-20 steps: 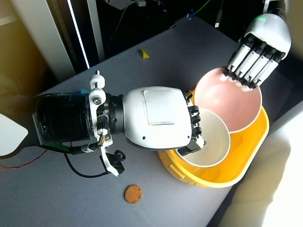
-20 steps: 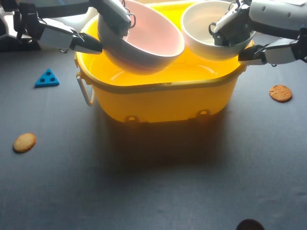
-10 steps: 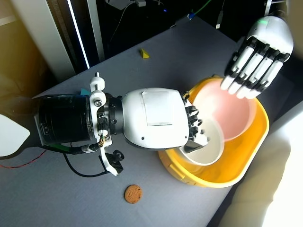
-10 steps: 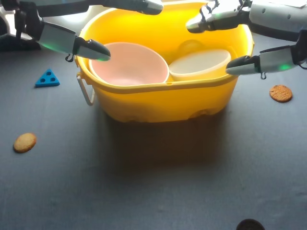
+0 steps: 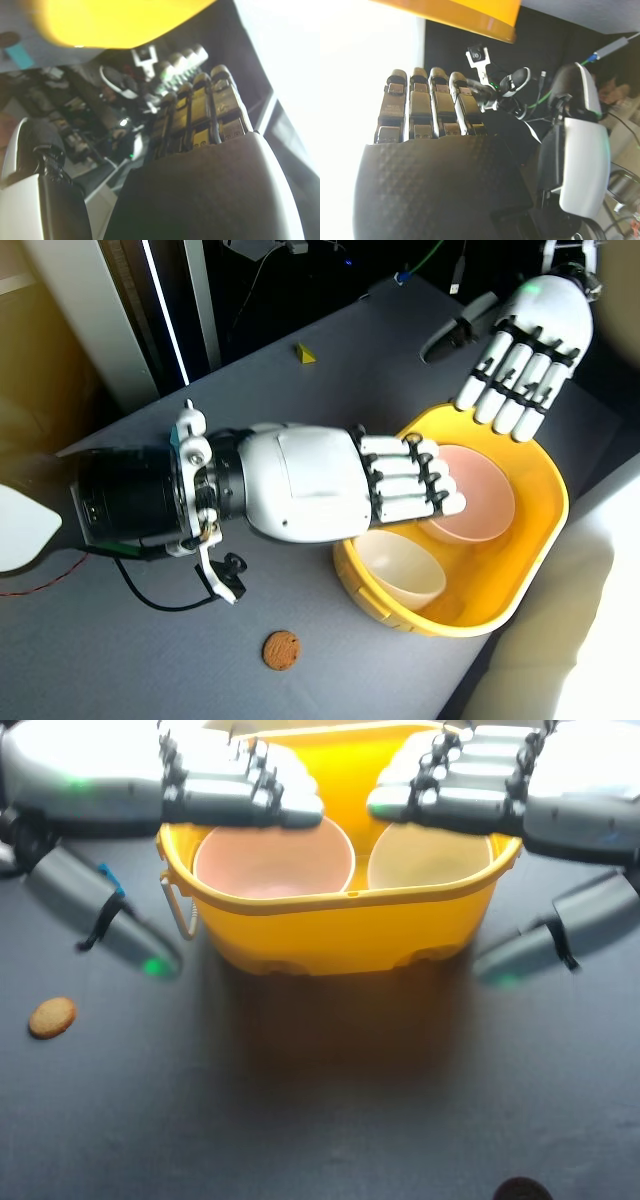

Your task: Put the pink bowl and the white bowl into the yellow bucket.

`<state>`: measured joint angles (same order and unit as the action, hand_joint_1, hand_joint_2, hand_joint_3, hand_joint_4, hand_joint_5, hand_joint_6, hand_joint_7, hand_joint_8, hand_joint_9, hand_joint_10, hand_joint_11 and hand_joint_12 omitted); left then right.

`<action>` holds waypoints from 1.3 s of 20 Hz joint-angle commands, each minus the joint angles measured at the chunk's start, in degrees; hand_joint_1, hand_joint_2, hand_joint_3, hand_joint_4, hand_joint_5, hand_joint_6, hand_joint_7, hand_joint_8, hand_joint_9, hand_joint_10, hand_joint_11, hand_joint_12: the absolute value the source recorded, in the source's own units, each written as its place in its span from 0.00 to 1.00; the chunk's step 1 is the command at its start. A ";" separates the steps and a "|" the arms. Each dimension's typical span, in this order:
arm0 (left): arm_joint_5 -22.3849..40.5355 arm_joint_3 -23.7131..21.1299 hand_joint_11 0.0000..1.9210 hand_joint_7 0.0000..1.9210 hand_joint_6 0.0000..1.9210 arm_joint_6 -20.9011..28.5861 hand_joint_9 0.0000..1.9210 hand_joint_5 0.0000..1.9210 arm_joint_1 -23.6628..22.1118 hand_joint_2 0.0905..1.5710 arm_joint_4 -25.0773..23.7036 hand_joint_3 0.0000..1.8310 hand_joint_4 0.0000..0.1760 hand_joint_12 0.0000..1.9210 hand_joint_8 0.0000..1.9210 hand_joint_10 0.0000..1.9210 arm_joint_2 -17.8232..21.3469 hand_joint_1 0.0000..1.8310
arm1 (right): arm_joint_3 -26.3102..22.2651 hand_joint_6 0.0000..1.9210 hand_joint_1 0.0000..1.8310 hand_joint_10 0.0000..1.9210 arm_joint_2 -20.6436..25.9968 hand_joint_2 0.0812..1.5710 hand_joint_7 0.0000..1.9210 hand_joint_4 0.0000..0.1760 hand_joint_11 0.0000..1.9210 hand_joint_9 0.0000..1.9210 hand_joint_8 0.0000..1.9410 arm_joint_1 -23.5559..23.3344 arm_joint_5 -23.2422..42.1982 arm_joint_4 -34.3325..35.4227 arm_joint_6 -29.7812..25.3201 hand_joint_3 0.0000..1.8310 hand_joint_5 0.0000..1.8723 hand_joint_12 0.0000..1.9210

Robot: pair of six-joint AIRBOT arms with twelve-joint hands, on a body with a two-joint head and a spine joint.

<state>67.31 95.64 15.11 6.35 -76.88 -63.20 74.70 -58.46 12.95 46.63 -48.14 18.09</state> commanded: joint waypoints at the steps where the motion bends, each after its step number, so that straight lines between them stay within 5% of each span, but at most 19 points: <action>1: 2.29 -0.88 0.00 0.00 0.00 0.30 0.00 0.00 0.51 0.60 4.86 0.00 0.00 0.00 0.00 0.00 1.73 0.19 | -1.21 0.00 0.07 0.00 1.42 0.54 0.00 0.00 0.00 0.00 0.00 -0.18 7.19 2.24 -0.08 0.00 0.00 0.00; 7: 1.77 -7.44 0.00 0.00 0.00 -0.42 0.00 0.00 5.61 0.60 3.44 0.00 0.00 0.00 0.00 0.00 7.57 0.17 | -7.11 0.00 0.00 0.00 4.29 0.53 0.00 0.00 0.00 0.00 0.00 1.85 8.96 -2.07 0.95 0.00 0.00 0.00; 13: 2.15 -8.98 0.00 0.00 0.00 -0.34 0.00 0.00 2.66 0.60 -0.57 0.00 0.00 0.00 0.00 0.00 8.76 0.16 | -13.57 0.00 0.00 0.00 6.88 0.53 0.00 0.00 0.00 0.00 0.00 3.42 9.01 -4.74 4.57 0.00 0.00 0.00; 26: 0.78 -10.12 0.00 0.00 0.00 -0.61 0.00 0.00 3.74 0.62 -3.50 0.00 0.00 0.00 0.00 0.00 8.33 0.22 | -14.25 0.00 0.02 0.00 8.14 0.56 0.00 0.00 0.00 0.00 0.00 6.04 11.07 -5.37 4.60 0.01 0.00 0.00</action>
<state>65.67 85.27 14.50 10.74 -84.73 -55.61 60.75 -51.03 19.18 52.29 -57.23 22.81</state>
